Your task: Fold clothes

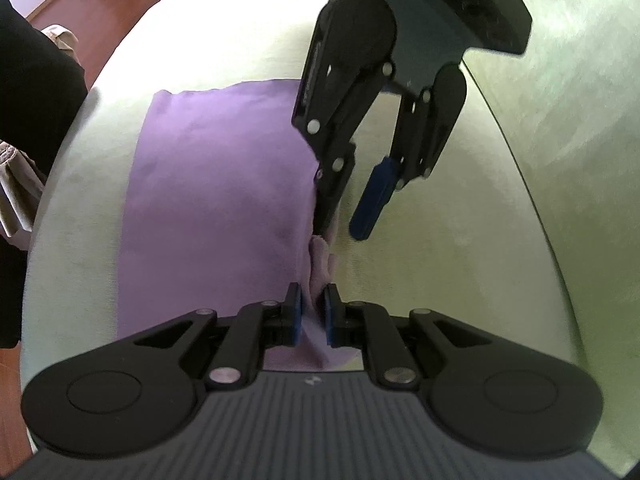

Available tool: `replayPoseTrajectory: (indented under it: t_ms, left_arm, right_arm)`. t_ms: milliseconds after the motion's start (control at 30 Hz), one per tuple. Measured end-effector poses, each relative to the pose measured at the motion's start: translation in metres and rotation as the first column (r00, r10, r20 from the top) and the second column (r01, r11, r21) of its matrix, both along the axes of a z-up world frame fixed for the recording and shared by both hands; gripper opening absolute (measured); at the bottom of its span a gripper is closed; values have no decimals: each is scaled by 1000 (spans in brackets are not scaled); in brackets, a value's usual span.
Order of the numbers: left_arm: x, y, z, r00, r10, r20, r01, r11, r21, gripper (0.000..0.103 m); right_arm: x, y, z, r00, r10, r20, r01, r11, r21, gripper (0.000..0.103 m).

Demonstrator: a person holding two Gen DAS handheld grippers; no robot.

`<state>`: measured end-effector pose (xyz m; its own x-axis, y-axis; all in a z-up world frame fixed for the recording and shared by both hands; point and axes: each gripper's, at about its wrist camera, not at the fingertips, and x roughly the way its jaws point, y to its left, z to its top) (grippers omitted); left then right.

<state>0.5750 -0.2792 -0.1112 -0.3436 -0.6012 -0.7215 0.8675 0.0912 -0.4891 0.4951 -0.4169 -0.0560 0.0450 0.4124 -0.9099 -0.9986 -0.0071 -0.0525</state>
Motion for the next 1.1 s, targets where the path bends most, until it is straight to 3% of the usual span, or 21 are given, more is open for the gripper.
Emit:
replayPoseTrajectory:
  t_ms: [33, 367, 433, 500, 667, 833, 1100]
  left_arm:
    - [-1, 1, 0, 1000, -6, 0, 6, 1000, 2, 6]
    - [8, 10, -5, 999, 21, -30, -21, 999, 25, 12]
    - [8, 10, -6, 999, 29, -23, -28, 999, 23, 2]
    - [8, 10, -5, 999, 48, -12, -48, 999, 7, 0]
    - [10, 16, -6, 992, 128, 4, -128, 991, -24, 0]
    - [4, 25, -9, 975, 222, 3, -222, 974, -40, 0]
    - [2, 39, -13, 942, 335, -31, -337, 940, -55, 0]
  right_arm:
    - [-1, 0, 1, 1000, 2, 0, -2, 1000, 0, 9]
    - [0, -1, 3, 1000, -30, -10, 30, 1000, 9, 9]
    - [1, 0, 1, 999, -33, -21, 33, 999, 9, 9]
    - [1, 1, 1, 999, -26, -40, 26, 1000, 10, 9]
    - [6, 2, 9, 994, -3, -106, 6, 1000, 29, 8]
    - [29, 7, -11, 987, -81, -140, 80, 997, -12, 8]
    - [36, 16, -25, 973, -94, -211, 83, 995, -59, 9]
